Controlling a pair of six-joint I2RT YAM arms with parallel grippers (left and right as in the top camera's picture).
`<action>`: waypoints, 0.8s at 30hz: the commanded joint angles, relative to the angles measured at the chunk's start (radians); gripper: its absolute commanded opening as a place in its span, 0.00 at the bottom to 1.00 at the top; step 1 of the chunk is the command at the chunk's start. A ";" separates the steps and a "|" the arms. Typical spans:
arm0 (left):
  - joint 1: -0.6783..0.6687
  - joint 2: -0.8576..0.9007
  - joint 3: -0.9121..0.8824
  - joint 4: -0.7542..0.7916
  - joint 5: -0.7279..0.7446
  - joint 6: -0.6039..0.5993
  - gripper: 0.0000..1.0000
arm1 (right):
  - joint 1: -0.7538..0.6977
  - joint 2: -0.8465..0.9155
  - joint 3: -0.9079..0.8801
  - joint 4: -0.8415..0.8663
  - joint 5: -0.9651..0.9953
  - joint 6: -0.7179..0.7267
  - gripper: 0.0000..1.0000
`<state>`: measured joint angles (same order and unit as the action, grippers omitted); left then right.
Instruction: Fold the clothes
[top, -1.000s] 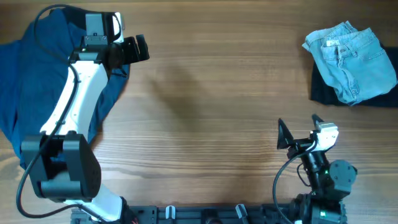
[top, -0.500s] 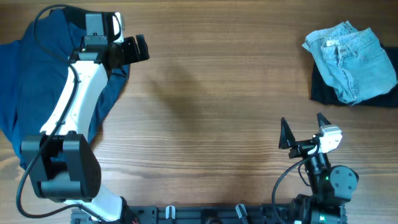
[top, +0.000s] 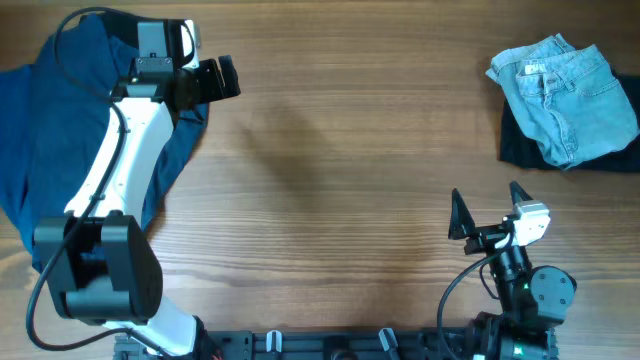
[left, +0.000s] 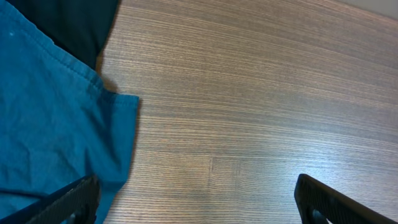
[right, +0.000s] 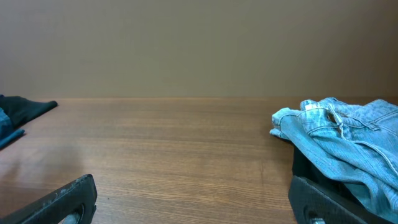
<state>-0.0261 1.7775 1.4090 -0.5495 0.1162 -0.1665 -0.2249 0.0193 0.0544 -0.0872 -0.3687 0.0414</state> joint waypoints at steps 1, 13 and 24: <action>-0.011 -0.079 0.003 -0.059 0.006 0.002 1.00 | 0.003 -0.005 -0.003 0.005 0.014 0.011 1.00; -0.045 -0.599 -0.585 0.421 -0.032 0.002 1.00 | 0.003 -0.005 -0.003 0.005 0.013 0.011 1.00; -0.006 -1.234 -1.220 0.699 -0.030 -0.008 1.00 | 0.003 -0.005 -0.003 0.005 0.013 0.011 1.00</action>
<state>-0.0605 0.6765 0.2790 0.1410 0.0944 -0.1673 -0.2249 0.0204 0.0544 -0.0875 -0.3641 0.0414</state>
